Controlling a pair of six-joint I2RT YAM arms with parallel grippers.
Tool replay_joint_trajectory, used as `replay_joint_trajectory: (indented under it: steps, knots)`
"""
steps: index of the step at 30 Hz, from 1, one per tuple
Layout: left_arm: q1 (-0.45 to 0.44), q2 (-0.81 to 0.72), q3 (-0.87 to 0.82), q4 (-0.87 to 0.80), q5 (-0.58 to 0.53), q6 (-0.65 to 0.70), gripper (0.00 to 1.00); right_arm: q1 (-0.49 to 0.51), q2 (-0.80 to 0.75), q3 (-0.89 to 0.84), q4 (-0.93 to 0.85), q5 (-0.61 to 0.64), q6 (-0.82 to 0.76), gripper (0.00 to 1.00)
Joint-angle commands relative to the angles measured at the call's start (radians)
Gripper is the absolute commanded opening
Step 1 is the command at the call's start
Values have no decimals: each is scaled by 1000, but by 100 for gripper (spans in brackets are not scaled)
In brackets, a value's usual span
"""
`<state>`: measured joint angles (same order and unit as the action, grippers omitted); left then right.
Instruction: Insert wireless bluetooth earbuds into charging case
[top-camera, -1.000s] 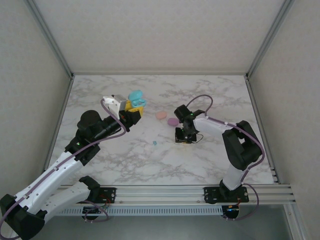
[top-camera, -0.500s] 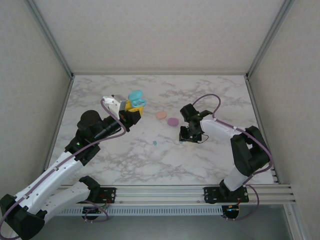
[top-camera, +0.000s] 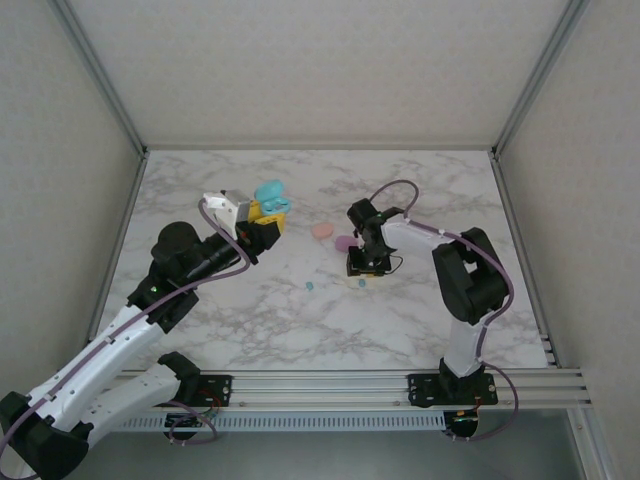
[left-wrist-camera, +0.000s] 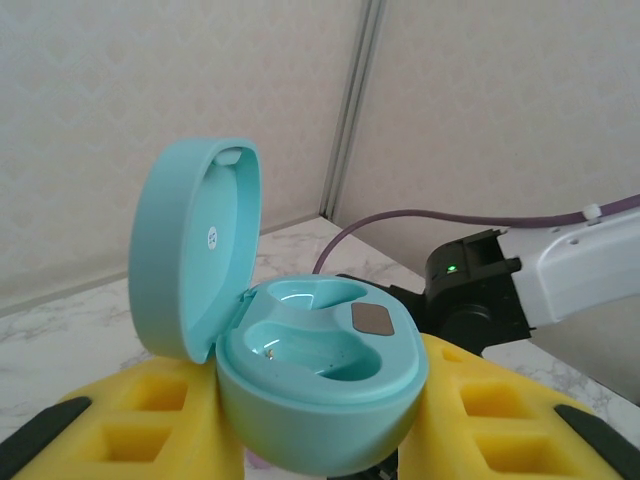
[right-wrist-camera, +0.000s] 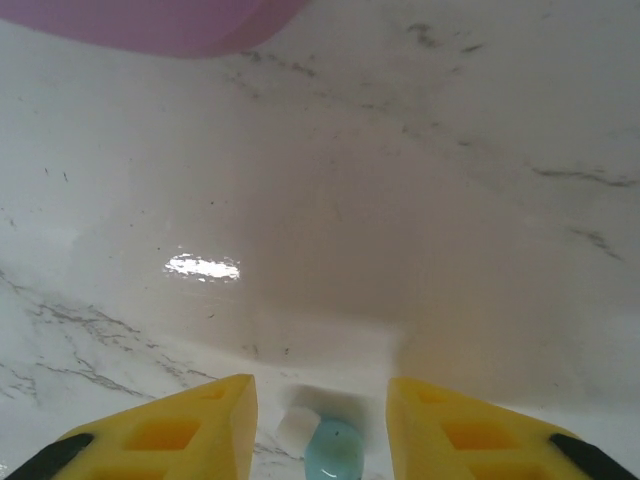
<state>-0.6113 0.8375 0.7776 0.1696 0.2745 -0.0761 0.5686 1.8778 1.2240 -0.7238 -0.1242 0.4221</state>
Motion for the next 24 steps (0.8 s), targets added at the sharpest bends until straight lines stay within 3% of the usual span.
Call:
replay_joint_trajectory:
  steps: [1, 15, 24]
  knots:
    - [5, -14, 37, -2, -13, -9, 31, 21, 24, 41, -58, -56, -65, 39]
    - [5, 16, 48, 13, 8, -21, 31, 159, 60, 86, -115, -203, -246, 37]
    - [5, 17, 48, 14, 4, -17, 31, 168, -29, 85, -99, -111, -179, 37]
